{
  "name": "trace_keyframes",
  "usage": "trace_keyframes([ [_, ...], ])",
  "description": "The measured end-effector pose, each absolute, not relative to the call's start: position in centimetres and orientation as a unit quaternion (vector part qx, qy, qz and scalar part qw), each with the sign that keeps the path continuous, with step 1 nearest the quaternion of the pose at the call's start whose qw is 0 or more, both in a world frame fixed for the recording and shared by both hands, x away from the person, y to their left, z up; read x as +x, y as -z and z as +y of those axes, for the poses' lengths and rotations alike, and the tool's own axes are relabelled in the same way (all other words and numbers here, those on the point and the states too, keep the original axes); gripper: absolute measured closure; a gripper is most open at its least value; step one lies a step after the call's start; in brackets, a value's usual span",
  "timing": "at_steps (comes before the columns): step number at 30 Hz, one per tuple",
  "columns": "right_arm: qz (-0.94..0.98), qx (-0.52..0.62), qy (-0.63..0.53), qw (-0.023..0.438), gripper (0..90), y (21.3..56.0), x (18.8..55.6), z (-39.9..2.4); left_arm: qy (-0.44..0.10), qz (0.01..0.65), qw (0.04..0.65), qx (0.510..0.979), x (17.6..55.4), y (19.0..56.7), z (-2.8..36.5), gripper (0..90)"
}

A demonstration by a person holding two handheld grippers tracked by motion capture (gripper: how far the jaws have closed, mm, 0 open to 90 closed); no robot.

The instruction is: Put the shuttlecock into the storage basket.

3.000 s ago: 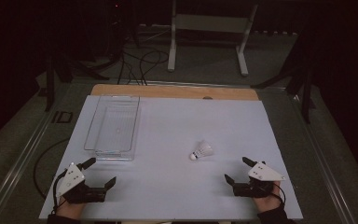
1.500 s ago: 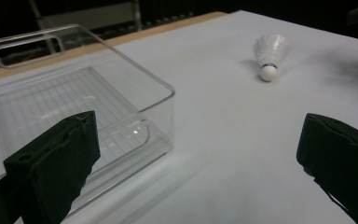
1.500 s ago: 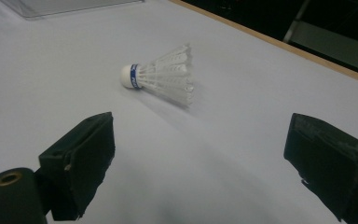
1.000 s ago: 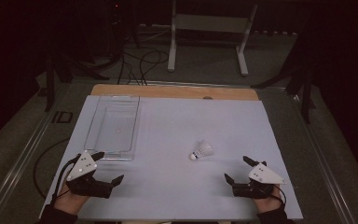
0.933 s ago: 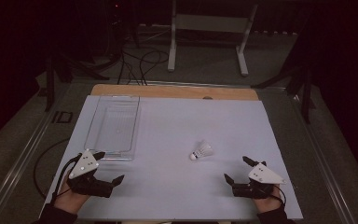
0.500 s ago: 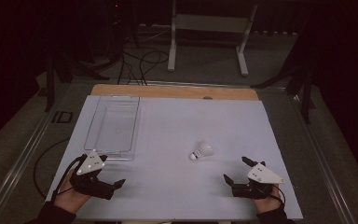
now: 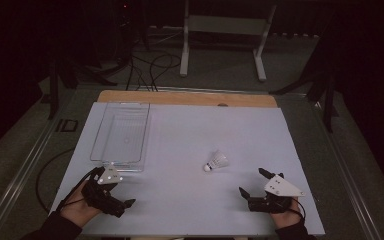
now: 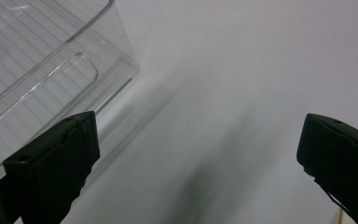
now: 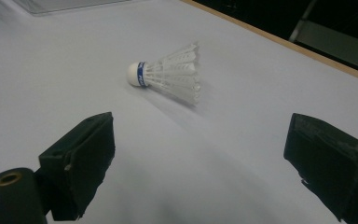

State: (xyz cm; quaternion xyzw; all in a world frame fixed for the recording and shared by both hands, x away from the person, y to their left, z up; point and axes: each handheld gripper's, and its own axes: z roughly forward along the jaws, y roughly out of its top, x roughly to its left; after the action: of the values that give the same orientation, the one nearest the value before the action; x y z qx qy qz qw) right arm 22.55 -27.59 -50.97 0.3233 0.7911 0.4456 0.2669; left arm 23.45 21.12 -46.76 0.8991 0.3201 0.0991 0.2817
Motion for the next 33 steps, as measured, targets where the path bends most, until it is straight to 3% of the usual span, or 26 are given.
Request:
trace_keyframes([
  [33,0.795,0.322,-0.443,0.262,8.7,51.1,22.6,-27.6,-0.045,0.324,0.181,0.927,25.0,46.3,18.8,0.0],
])
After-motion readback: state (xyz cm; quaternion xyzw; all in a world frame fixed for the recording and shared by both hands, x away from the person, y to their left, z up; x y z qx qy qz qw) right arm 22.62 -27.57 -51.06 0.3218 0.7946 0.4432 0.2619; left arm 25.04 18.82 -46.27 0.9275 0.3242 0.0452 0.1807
